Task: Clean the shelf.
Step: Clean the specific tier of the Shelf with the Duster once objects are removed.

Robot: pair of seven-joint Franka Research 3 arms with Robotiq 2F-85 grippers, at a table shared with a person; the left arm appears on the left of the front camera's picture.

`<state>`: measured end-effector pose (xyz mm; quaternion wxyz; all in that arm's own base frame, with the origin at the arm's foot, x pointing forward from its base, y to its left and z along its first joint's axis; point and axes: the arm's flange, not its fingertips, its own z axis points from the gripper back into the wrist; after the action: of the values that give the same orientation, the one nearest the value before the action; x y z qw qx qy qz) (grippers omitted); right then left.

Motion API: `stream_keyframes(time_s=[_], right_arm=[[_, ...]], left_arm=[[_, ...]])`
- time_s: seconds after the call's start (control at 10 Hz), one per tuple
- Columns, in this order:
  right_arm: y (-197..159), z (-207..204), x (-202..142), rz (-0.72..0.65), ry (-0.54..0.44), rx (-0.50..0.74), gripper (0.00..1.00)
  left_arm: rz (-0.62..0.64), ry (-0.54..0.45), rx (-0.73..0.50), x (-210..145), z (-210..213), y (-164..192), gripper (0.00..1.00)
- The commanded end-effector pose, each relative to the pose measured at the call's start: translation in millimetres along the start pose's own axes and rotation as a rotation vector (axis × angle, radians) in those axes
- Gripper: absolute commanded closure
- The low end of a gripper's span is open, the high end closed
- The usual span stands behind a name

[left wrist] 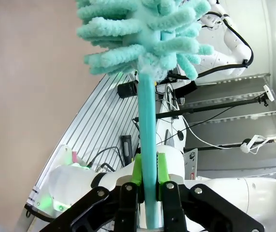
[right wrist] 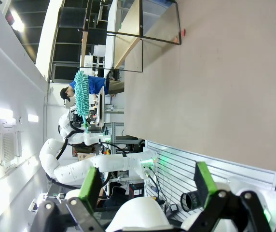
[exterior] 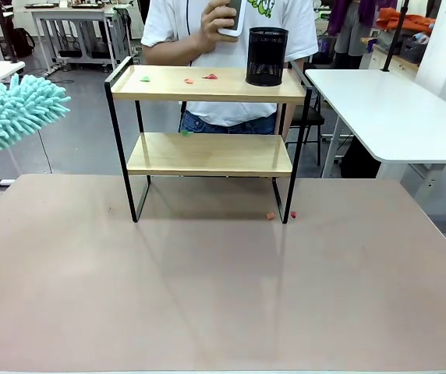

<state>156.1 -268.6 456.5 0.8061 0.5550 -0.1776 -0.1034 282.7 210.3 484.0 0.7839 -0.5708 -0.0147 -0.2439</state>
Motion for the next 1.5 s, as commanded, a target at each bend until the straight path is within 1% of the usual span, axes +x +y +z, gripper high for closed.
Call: stream_keyframes(time_s=[0.0,0.7,0.8,0.9,1.0,1.1,1.2,1.3,1.4], right_arm=[[2,0,1,0.029,-0.009,0.018,0.0],[2,0,1,0.029,-0.009,0.018,0.0],[2,0,1,0.029,-0.009,0.018,0.0],[2,0,1,0.029,-0.009,0.018,0.0],[2,0,1,0.029,-0.009,0.018,0.0],[2,0,1,0.029,-0.009,0.018,0.0],[2,0,1,0.029,-0.009,0.018,0.0],[2,0,1,0.029,-0.009,0.018,0.0],[2,0,1,0.029,-0.009,0.018,0.0]], left_arm=[[-0.024,0.011,-0.01,-4,1,0,1.0],[-0.024,0.011,-0.01,-4,1,0,1.0],[0.0,0.002,0.001,0,-1,0,0.87],[-0.004,0.178,0.058,11,-33,-11,0.87],[-0.046,0.318,0.07,25,-62,-17,0.87],[-0.095,0.492,0.075,40,-87,-22,0.87],[-0.147,0.602,0.059,56,-104,-26,0.87],[-0.167,0.676,0.049,78,-125,-30,0.87],[-0.161,0.709,0.113,99,-150,-33,0.87]])
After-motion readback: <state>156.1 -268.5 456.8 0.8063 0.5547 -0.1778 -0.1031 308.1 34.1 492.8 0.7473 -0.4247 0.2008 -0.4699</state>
